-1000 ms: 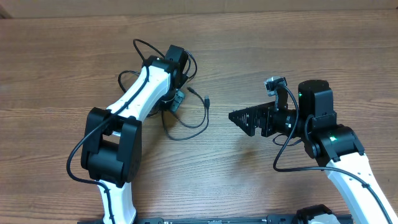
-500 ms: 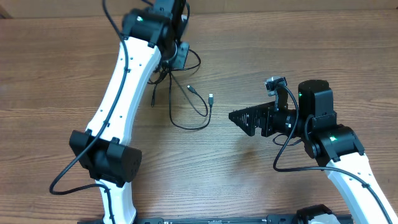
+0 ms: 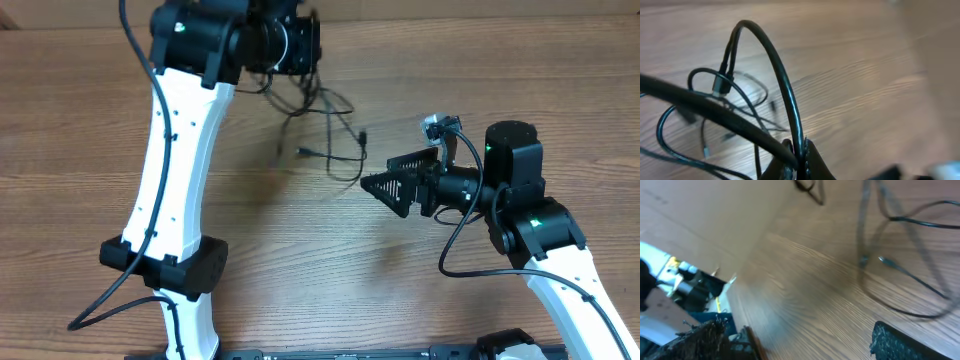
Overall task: Untangle cables
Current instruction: 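Lift the grasped cables high with the left gripper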
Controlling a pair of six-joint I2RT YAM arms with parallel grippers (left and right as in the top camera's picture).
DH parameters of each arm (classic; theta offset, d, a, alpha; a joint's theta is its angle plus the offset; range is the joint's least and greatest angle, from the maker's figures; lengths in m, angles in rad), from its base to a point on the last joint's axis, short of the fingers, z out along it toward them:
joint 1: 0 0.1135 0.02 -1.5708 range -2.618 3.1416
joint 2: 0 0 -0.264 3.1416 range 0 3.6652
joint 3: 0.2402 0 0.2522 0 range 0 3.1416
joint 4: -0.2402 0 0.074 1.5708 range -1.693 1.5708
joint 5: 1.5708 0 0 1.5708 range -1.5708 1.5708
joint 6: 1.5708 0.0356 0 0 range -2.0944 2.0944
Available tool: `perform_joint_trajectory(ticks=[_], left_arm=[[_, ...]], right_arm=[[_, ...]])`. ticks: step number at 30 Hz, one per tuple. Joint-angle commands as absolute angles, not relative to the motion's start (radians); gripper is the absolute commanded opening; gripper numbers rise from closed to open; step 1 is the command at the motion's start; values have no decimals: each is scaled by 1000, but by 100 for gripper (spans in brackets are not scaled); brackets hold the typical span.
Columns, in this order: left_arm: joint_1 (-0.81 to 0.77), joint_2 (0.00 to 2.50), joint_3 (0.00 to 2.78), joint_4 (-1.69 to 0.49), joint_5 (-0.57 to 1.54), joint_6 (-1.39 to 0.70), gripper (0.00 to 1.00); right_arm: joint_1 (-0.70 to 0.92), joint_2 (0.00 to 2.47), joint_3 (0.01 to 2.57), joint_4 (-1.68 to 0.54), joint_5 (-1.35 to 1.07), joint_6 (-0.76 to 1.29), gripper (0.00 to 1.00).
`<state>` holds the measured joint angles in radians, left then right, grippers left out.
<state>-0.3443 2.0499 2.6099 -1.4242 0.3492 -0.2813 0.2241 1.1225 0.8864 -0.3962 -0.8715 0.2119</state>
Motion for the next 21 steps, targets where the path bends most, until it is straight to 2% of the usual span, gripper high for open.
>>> perform_joint_trajectory(ticks=[1, 10, 15, 21], left_arm=[[-307, 2032, 2724, -1363, 707, -424, 4], [-145, 2032, 2767, -1230, 1277, -712, 4], [-99, 2032, 2767, -1233, 1442, -726, 4], [-99, 2032, 2767, -1232, 1457, -764, 4]], right_arm=[[229, 1124, 898, -321, -982, 207, 95], [229, 1124, 898, -150, -1042, 271, 95], [229, 1124, 898, -98, -1002, 288, 95], [229, 1124, 898, -90, -991, 353, 95]])
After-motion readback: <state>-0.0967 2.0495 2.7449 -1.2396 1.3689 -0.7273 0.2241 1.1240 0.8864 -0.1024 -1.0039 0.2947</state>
